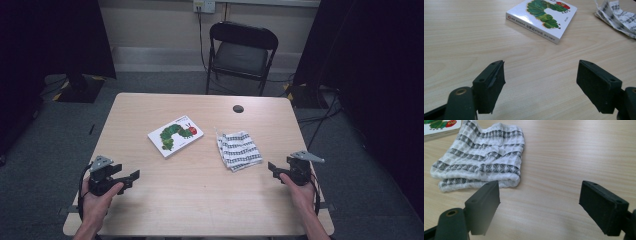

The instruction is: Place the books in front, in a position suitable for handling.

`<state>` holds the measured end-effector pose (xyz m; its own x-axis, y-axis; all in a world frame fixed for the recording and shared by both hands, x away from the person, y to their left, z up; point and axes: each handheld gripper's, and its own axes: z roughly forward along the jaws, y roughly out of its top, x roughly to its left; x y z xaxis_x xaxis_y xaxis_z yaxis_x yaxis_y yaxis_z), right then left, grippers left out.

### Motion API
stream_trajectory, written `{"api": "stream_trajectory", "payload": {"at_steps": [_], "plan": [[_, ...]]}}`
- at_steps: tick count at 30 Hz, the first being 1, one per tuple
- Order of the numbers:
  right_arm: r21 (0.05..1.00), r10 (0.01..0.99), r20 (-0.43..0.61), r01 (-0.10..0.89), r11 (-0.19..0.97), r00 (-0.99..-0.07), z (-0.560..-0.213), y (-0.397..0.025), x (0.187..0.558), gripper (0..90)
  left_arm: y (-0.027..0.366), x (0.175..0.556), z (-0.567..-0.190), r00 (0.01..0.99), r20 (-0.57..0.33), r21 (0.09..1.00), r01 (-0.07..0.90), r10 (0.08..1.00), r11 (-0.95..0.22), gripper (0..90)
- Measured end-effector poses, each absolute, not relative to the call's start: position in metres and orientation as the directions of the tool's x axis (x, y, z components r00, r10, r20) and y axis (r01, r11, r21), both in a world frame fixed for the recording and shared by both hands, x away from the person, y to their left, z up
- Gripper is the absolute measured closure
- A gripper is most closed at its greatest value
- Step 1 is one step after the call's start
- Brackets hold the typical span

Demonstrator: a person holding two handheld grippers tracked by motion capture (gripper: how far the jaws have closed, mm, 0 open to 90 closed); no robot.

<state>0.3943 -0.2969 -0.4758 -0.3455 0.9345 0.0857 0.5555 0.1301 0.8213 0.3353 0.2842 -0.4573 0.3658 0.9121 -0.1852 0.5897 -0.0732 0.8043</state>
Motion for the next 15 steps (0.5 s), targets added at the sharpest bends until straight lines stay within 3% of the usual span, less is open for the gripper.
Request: {"api": "stream_trajectory", "payload": {"at_steps": [13, 15], "plan": [[0.798, 0.902, 0.127, 0.582, 0.155, -0.413, -0.474, -0.285, 0.393, 25.2, 0.281, 0.331, -0.452, 0.410, -0.161, 0.836, 0.540, 0.898, -0.097, 17.6], [0.792, 0.883, 0.139, 0.586, 0.174, -0.449, -0.474, -0.281, 0.390, 25.0, 0.275, 0.327, -0.446, 0.449, -0.105, 0.856, 0.496, 0.888, -0.149, 18.1]]}}
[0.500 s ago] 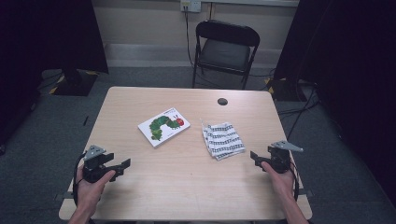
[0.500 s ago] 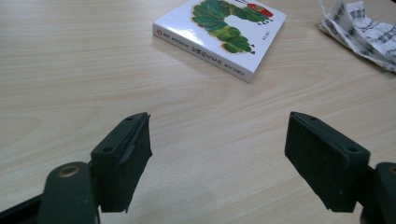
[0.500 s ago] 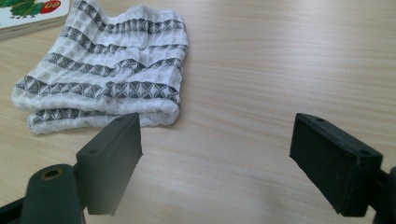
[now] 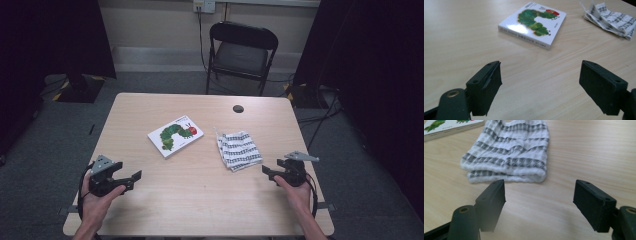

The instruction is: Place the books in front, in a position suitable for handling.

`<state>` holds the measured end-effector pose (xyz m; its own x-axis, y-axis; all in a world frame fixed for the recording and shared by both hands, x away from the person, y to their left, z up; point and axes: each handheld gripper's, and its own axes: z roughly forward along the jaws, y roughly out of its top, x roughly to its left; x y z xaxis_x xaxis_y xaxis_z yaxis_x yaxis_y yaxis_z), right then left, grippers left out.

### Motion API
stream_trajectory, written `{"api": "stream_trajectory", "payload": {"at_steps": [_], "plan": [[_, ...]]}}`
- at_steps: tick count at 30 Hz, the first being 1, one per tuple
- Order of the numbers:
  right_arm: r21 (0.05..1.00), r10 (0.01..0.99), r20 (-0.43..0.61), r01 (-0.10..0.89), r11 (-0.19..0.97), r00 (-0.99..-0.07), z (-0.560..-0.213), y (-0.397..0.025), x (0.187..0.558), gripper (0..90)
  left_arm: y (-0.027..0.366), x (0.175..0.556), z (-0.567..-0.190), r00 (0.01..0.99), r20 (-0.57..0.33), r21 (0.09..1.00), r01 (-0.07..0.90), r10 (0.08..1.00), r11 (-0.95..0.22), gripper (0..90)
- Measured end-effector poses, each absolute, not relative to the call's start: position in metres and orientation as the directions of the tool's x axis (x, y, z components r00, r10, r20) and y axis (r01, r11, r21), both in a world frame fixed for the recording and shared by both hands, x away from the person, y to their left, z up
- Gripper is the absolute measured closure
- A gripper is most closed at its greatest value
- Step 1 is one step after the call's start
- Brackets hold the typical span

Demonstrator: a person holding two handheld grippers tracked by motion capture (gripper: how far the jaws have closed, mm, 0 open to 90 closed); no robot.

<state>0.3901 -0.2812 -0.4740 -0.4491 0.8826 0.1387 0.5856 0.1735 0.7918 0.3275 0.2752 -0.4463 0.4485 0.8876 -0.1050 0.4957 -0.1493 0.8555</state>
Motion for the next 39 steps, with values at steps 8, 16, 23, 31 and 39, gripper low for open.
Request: {"api": "stream_trajectory", "payload": {"at_steps": [8, 16, 23, 31, 39], "plan": [[0.801, 0.851, 0.120, 0.557, 0.222, -0.512, -0.466, -0.265, 0.383, 24.9, 0.265, 0.323, -0.446, 0.506, -0.107, 0.857, 0.483, 0.856, -0.178, 17.4], [0.813, 0.826, 0.099, 0.523, 0.255, -0.555, -0.459, -0.241, 0.389, 31.8, 0.258, 0.332, -0.443, 0.508, -0.136, 0.853, 0.497, 0.851, -0.161, 17.0], [0.830, 0.786, 0.078, 0.476, 0.289, -0.613, -0.448, -0.214, 0.399, 36.3, 0.251, 0.341, -0.433, 0.497, -0.093, 0.868, 0.466, 0.863, -0.175, 27.2], [0.824, 0.749, 0.080, 0.466, 0.322, -0.658, -0.450, -0.183, 0.417, 38.9, 0.242, 0.365, -0.436, 0.487, -0.084, 0.864, 0.470, 0.869, -0.180, 32.8], [0.822, 0.718, 0.062, 0.444, 0.358, -0.693, -0.449, -0.163, 0.426, 39.9, 0.229, 0.390, -0.441, 0.544, -0.095, 0.838, 0.495, 0.834, -0.228, 34.8]]}}
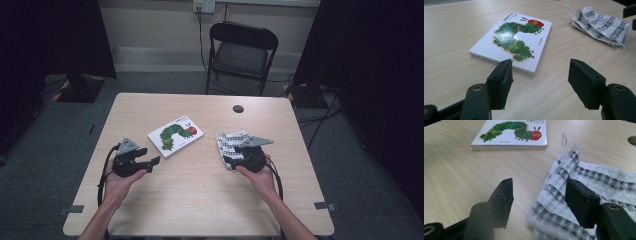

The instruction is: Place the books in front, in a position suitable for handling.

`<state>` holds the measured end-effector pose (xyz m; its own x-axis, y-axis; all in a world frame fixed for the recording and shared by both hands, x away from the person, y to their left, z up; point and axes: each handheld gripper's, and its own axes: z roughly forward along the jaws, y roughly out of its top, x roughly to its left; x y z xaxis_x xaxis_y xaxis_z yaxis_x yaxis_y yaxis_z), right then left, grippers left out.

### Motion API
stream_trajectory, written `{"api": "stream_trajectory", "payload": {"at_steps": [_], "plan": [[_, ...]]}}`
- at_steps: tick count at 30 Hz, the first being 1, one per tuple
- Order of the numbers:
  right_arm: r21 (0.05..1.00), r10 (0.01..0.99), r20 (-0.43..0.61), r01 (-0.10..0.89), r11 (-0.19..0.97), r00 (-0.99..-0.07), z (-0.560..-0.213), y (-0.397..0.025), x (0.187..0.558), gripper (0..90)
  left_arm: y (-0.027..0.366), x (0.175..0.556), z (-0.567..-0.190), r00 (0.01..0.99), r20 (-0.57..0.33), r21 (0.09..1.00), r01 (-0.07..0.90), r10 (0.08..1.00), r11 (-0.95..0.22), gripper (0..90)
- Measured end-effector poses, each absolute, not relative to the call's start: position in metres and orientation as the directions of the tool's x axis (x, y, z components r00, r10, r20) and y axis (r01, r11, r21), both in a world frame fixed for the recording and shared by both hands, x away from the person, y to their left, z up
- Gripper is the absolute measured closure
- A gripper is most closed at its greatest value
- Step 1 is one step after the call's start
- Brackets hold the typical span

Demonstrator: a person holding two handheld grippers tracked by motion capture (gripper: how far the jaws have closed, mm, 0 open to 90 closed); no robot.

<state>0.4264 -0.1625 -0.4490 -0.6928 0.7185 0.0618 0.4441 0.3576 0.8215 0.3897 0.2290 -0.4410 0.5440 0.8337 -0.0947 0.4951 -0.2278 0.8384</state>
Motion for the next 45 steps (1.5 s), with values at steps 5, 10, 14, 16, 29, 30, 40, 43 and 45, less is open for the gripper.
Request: {"api": "stream_trajectory", "payload": {"at_steps": [5, 10, 14, 16, 29, 30, 40, 43, 45], "plan": [[0.819, 0.709, 0.064, 0.442, 0.365, -0.702, -0.451, -0.160, 0.428, 40.0, 0.220, 0.407, -0.445, 0.566, -0.104, 0.826, 0.507, 0.818, -0.246, 33.1], [0.816, 0.708, 0.067, 0.447, 0.367, -0.703, -0.453, -0.163, 0.427, 39.9, 0.207, 0.420, -0.456, 0.556, -0.093, 0.822, 0.511, 0.826, -0.251, 25.7], [0.811, 0.712, 0.072, 0.456, 0.366, -0.699, -0.455, -0.166, 0.427, 39.8, 0.198, 0.429, -0.466, 0.539, -0.074, 0.820, 0.512, 0.839, -0.256, 27.8], [0.811, 0.710, 0.077, 0.458, 0.364, -0.700, -0.456, -0.166, 0.427, 39.8, 0.197, 0.433, -0.470, 0.534, -0.079, 0.825, 0.509, 0.842, -0.246, 33.8], [0.807, 0.700, 0.080, 0.458, 0.373, -0.710, -0.458, -0.164, 0.427, 39.4, 0.187, 0.447, -0.489, 0.552, 0.009, 0.804, 0.491, 0.834, -0.335, 51.0], [0.807, 0.700, 0.080, 0.458, 0.373, -0.710, -0.458, -0.164, 0.427, 39.4, 0.187, 0.447, -0.489, 0.552, 0.009, 0.804, 0.491, 0.834, -0.335, 52.7], [0.805, 0.698, 0.083, 0.461, 0.374, -0.711, -0.459, -0.163, 0.427, 38.7, 0.187, 0.446, -0.489, 0.573, 0.032, 0.798, 0.479, 0.819, -0.366, 47.3], [0.803, 0.696, 0.084, 0.462, 0.376, -0.713, -0.460, -0.163, 0.428, 38.4, 0.186, 0.447, -0.491, 0.570, 0.036, 0.804, 0.472, 0.821, -0.362, 42.8], [0.801, 0.695, 0.086, 0.464, 0.378, -0.714, -0.461, -0.162, 0.429, 38.3, 0.185, 0.448, -0.492, 0.568, 0.060, 0.803, 0.461, 0.821, -0.378, 43.6]]}}
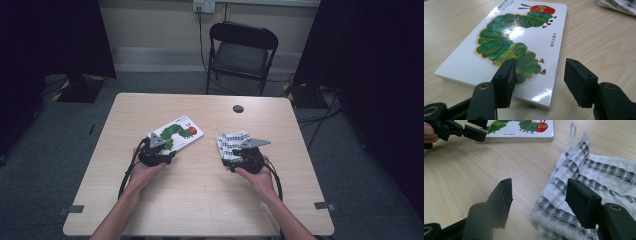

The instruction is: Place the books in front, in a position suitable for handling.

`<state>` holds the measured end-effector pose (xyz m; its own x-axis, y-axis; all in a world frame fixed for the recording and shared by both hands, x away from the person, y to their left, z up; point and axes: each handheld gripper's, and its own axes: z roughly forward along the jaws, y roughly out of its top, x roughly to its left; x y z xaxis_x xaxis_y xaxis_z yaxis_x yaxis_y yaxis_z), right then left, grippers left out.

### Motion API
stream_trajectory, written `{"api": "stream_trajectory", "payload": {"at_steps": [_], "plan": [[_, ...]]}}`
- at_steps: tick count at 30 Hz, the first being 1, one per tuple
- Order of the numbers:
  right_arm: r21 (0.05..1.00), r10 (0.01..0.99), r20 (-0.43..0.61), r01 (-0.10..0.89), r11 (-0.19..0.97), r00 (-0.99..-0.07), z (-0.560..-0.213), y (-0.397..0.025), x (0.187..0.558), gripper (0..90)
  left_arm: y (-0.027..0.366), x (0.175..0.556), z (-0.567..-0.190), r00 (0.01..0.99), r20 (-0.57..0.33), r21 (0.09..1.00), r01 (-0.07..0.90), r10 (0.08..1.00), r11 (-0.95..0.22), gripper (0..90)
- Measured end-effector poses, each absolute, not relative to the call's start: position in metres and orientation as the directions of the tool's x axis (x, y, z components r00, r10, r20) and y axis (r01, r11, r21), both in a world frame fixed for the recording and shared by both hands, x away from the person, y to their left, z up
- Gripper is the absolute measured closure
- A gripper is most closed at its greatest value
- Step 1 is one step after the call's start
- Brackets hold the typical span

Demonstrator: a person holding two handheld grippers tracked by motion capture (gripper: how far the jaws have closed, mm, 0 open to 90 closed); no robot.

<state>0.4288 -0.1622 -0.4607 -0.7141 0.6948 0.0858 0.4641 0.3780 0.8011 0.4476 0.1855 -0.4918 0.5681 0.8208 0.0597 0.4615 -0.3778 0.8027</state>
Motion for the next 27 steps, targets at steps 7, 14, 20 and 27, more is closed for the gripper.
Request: {"api": "stream_trajectory", "payload": {"at_steps": [7, 14, 20, 27], "plan": [[0.797, 0.691, 0.089, 0.468, 0.382, -0.717, -0.461, -0.162, 0.427, 38.3, 0.188, 0.447, -0.493, 0.574, 0.099, 0.801, 0.439, 0.813, -0.407, 51.2], [0.799, 0.694, 0.091, 0.469, 0.378, -0.714, -0.461, -0.163, 0.428, 38.3, 0.191, 0.446, -0.492, 0.577, 0.097, 0.799, 0.441, 0.811, -0.409, 51.8], [0.798, 0.692, 0.088, 0.467, 0.381, -0.716, -0.461, -0.159, 0.431, 38.3, 0.199, 0.442, -0.490, 0.595, 0.097, 0.791, 0.441, 0.798, -0.424, 54.1], [0.794, 0.679, 0.077, 0.457, 0.401, -0.730, -0.461, -0.148, 0.435, 38.4, 0.200, 0.440, -0.489, 0.597, 0.103, 0.784, 0.444, 0.796, -0.434, 55.5]]}}
